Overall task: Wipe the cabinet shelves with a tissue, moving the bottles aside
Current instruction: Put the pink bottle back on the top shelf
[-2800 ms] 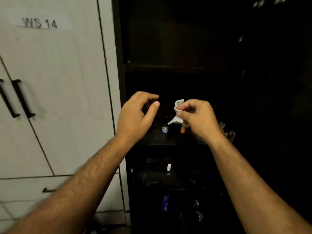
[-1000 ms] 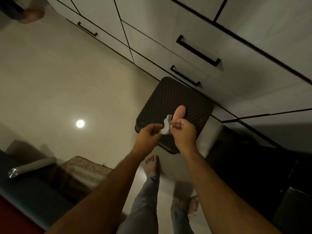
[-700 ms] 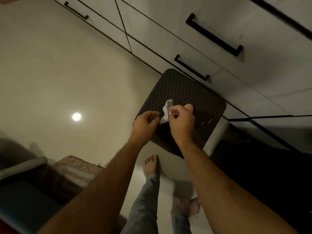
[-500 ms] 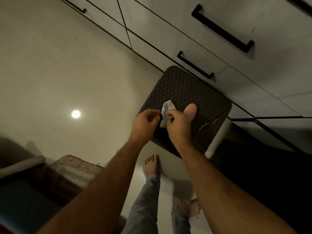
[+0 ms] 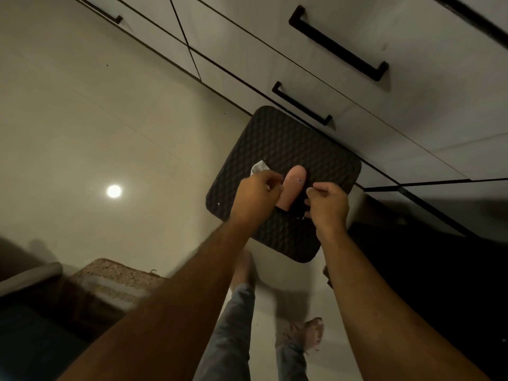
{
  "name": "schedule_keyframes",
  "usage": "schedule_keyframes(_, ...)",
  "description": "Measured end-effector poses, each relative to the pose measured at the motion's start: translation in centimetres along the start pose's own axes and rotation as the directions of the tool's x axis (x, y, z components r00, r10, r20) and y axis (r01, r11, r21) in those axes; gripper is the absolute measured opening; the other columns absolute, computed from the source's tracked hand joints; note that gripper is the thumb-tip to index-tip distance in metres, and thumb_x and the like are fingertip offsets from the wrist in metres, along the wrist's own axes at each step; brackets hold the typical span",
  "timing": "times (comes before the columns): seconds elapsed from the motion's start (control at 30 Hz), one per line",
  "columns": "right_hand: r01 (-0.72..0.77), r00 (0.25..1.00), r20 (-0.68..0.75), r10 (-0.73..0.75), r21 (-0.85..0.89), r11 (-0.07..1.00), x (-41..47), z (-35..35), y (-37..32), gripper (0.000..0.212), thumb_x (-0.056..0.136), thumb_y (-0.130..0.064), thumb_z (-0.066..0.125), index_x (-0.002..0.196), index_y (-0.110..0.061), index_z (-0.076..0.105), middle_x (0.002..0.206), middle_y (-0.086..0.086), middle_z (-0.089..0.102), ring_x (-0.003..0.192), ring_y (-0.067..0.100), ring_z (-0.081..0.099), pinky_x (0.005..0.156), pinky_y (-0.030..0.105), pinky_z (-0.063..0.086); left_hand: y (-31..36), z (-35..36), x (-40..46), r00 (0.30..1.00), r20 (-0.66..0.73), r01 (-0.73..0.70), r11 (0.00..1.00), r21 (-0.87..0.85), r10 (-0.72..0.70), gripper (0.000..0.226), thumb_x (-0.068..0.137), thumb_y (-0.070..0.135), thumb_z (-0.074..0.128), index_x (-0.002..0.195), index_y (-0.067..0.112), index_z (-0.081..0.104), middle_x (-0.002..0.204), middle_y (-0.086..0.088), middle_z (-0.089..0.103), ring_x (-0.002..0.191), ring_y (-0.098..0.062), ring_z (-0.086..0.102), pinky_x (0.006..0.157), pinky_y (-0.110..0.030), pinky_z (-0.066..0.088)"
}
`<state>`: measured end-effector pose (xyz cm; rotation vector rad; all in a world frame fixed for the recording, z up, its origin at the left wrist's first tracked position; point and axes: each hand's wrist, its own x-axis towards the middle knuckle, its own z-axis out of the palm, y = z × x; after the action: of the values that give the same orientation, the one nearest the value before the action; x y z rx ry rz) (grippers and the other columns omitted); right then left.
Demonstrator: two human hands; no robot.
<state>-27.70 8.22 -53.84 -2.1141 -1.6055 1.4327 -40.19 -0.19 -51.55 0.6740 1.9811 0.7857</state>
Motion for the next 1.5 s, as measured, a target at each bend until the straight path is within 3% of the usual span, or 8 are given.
schedule_keyframes(0.13, 0.000, 0.997, 0.081, 0.003, -0.032, 0.999, 0.5, 0.8, 0.1, 0.016, 0.089, -0.021, 0.067, 0.088, -0.034, 0.058, 0.102, -0.001, 0.067, 0.092, 0.017, 0.066, 0.080, 0.044, 0.060, 1.0, 1.9, 1.7, 0.998, 0.057, -0.045, 0.982, 0.181, 0.035, 0.030, 0.099, 0.020, 0.050, 0.127, 0.013, 0.059, 0.115, -0.003, 0.064, 0.095, -0.010, 0.061, 0.072, -0.013, 0.044)
schedule_keyframes(0.23, -0.010, 0.996, 0.085, 0.010, -0.003, 1.000, 0.4, 1.5, 0.0, 0.018, 0.088, -0.017, 0.067, 0.087, -0.033, 0.058, 0.100, 0.001, 0.067, 0.087, 0.019, 0.067, 0.076, 0.044, 0.061, 1.2, 2.6, 2.6, 1.000, 0.030, -0.009, 0.978, 0.210, 0.003, 0.024, 0.097, 0.018, 0.052, 0.116, 0.010, 0.064, 0.105, -0.007, 0.067, 0.091, -0.015, 0.063, 0.079, -0.024, 0.052)
schedule_keyframes(0.4, -0.115, 0.982, 0.173, 0.082, 0.192, 0.975, -0.3, 1.5, 0.4, 0.043, 0.088, -0.005, 0.065, 0.130, -0.013, 0.058, 0.122, 0.006, 0.062, 0.103, 0.020, 0.062, 0.071, 0.030, 0.058, 0.3, 3.3, 2.3, 0.987, 0.092, 0.099, 0.942, 0.321, -0.134, 0.024, 0.091, 0.017, 0.061, 0.115, 0.012, 0.064, 0.102, -0.007, 0.066, 0.097, -0.021, 0.063, 0.087, -0.033, 0.053)
schedule_keyframes(0.53, -0.091, 0.966, 0.259, 0.014, 0.289, 0.953, -2.4, -1.3, 0.7, 0.036, 0.092, -0.009, 0.062, 0.127, -0.014, 0.062, 0.117, 0.003, 0.066, 0.104, 0.016, 0.063, 0.082, 0.033, 0.058, 0.9, 3.5, -0.5, 0.998, -0.018, 0.060, 0.981, 0.185, -0.058, 0.034, 0.092, 0.019, 0.060, 0.126, 0.017, 0.059, 0.112, -0.001, 0.063, 0.101, -0.014, 0.059, 0.084, -0.025, 0.049)
schedule_keyframes(0.73, 0.017, 0.922, 0.356, -0.152, 0.354, 0.935, -6.7, -7.8, 0.4, 0.043, 0.087, -0.008, 0.069, 0.129, -0.014, 0.059, 0.116, 0.004, 0.069, 0.104, 0.015, 0.068, 0.075, 0.029, 0.058, 4.5, 3.2, -7.9, 0.996, -0.084, 0.013, 0.993, -0.117, -0.023, 0.031, 0.092, 0.019, 0.061, 0.123, 0.016, 0.061, 0.109, 0.002, 0.066, 0.095, -0.010, 0.063, 0.078, -0.022, 0.054)
schedule_keyframes(0.93, 0.242, 0.859, 0.355, -0.369, 0.352, 0.904, -15.1, -19.1, -1.3, 0.038, 0.087, -0.005, 0.068, 0.122, -0.019, 0.061, 0.110, -0.001, 0.071, 0.100, 0.014, 0.069, 0.074, 0.030, 0.058, 12.4, 3.1, -20.1, 0.991, -0.106, -0.113, 0.955, -0.274, 0.087, 0.028, 0.091, 0.018, 0.065, 0.118, 0.020, 0.060, 0.097, 0.013, 0.061, 0.091, -0.005, 0.063, 0.072, -0.017, 0.053)
schedule_keyframes(1.23, 0.418, 0.805, 0.239, -0.543, 0.422, 0.805, -28.6, -35.1, -2.4, 0.038, 0.087, -0.007, 0.070, 0.123, -0.014, 0.060, 0.106, 0.003, 0.072, 0.096, 0.018, 0.070, 0.071, 0.030, 0.056, 25.0, 4.2, -37.9, 0.942, -0.184, -0.330, 0.873, -0.359, 0.280, 0.022, 0.088, 0.005, 0.066, 0.109, 0.011, 0.061, 0.090, 0.001, 0.067, 0.065, 0.004, 0.065, 0.054, -0.012, 0.048)
schedule_keyframes(1.5, 0.504, 0.783, 0.045, -0.620, 0.540, 0.675, -35.5, -43.1, -1.2, 0.030, 0.088, -0.006, 0.068, 0.110, -0.026, 0.063, 0.104, 0.002, 0.071, 0.092, 0.017, 0.070, 0.062, 0.020, 0.053, 30.7, 5.8, -44.0, 0.890, -0.131, -0.455, 0.857, -0.241, 0.436, 0.024, 0.086, 0.018, 0.070, 0.108, 0.024, 0.062, 0.098, 0.002, 0.070, 0.083, -0.011, 0.068, 0.063, -0.021, 0.052)
